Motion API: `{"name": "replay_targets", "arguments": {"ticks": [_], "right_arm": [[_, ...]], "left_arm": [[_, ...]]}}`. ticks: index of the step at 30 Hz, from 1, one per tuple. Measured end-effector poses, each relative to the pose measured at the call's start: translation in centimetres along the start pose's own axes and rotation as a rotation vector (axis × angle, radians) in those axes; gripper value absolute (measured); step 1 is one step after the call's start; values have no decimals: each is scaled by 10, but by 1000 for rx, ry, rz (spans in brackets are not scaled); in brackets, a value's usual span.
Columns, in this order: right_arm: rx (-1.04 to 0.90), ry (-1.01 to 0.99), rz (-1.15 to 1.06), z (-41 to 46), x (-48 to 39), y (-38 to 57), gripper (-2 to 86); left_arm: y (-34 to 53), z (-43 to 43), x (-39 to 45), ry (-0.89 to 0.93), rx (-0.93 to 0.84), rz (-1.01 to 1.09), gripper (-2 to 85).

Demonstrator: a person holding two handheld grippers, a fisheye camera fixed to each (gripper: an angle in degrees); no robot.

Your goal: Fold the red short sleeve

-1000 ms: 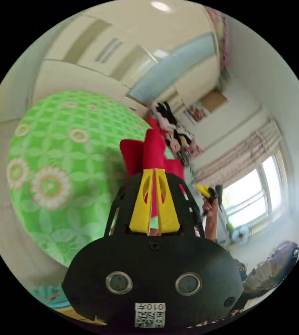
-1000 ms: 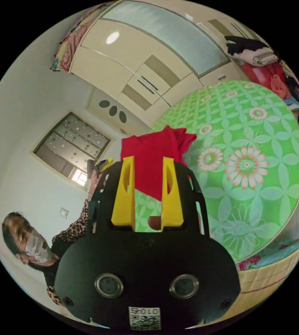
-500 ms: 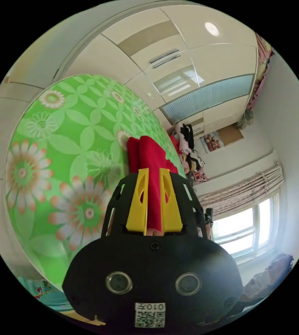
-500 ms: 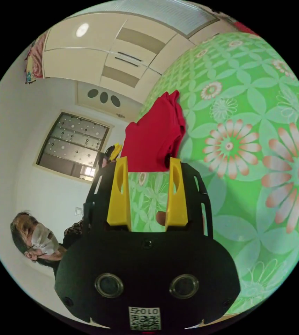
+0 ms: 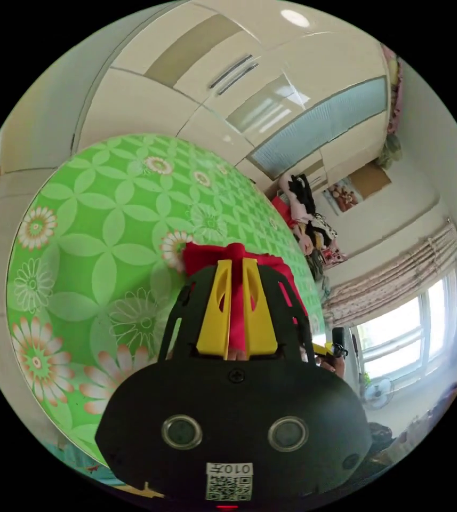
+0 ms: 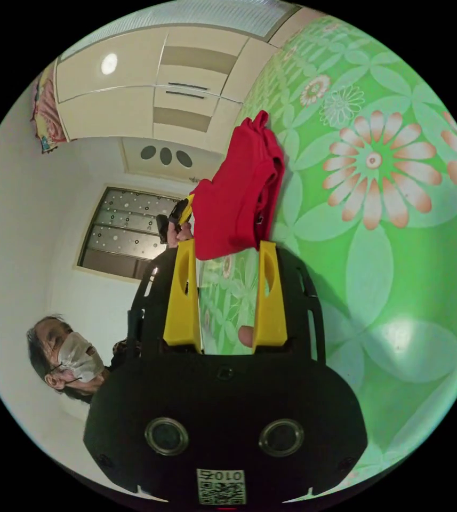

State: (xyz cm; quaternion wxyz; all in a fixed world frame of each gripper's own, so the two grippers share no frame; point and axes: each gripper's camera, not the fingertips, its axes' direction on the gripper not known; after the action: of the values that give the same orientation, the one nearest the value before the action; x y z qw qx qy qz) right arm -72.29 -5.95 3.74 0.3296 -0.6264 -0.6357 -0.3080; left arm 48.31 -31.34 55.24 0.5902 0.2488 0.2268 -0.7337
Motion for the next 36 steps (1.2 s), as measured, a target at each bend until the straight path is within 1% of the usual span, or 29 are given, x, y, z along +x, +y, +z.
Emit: {"name": "replay_targets", "arguments": {"ticks": [3,4,5,6,8,9,11,12,14,15,17,18,19,20,21,22,23,25,27,30,31,32,34,36], "right_arm": [[-26,10,12,7,-8,-2,158],[-34,-5,10,9,-7,-4,153],[-30,-12,15,9,-6,-5,149],[-1,-29,37,7,-3,-4,142],[61,-57,58,-1,1,-2,132],[82,-76,63,-5,2,0,127],[92,-99,61,-10,1,5,122],[90,-97,48,-12,-2,9,120],[69,-69,42,-13,-7,17,117],[52,-59,38,-12,-9,22,114],[33,-53,35,-11,-11,30,105],[32,-49,34,-12,-12,34,96],[44,-49,43,-15,-11,38,84],[52,-54,47,-17,-10,39,78],[58,-58,66,-20,-9,42,62],[16,-34,78,-17,-11,43,53],[7,-23,68,-16,-14,44,52],[-2,18,76,-14,-22,48,46],[-21,52,68,-14,-27,47,40],[-64,61,80,-9,-31,31,31],[-93,81,72,-5,-35,19,29],[-107,93,71,-3,-36,13,29],[-161,148,64,4,-45,-19,27],[-147,236,66,1,-52,-46,26]], "left_arm": [[19,-22,30,151,25,86,34],[29,-32,45,242,34,131,31],[41,-43,63,322,41,196,28],[49,-48,73,355,39,234,27],[86,-66,113,443,16,378,23],[96,-69,121,464,4,409,22],[145,-84,149,564,-40,529,20],[158,-88,154,588,-54,563,20],[212,-103,172,668,-101,706,21],[224,-106,175,686,-123,743,21],[273,-115,181,740,-216,889,22],[284,-117,181,747,-236,919,22],[304,-121,180,738,-272,973,23],[318,-123,177,691,-288,987,23],[322,-123,174,652,-288,969,24],[328,-121,166,577,-279,911,24],[331,-118,158,548,-264,847,25],[332,-119,147,606,-241,775,27],[333,-119,143,635,-228,765,29],[333,-92,144,758,-324,694,32],[334,-74,145,799,-360,639,33],[334,-56,146,793,-380,567,34],[332,-33,149,792,-362,469,35],[325,-12,154,797,-344,345,36]]}}
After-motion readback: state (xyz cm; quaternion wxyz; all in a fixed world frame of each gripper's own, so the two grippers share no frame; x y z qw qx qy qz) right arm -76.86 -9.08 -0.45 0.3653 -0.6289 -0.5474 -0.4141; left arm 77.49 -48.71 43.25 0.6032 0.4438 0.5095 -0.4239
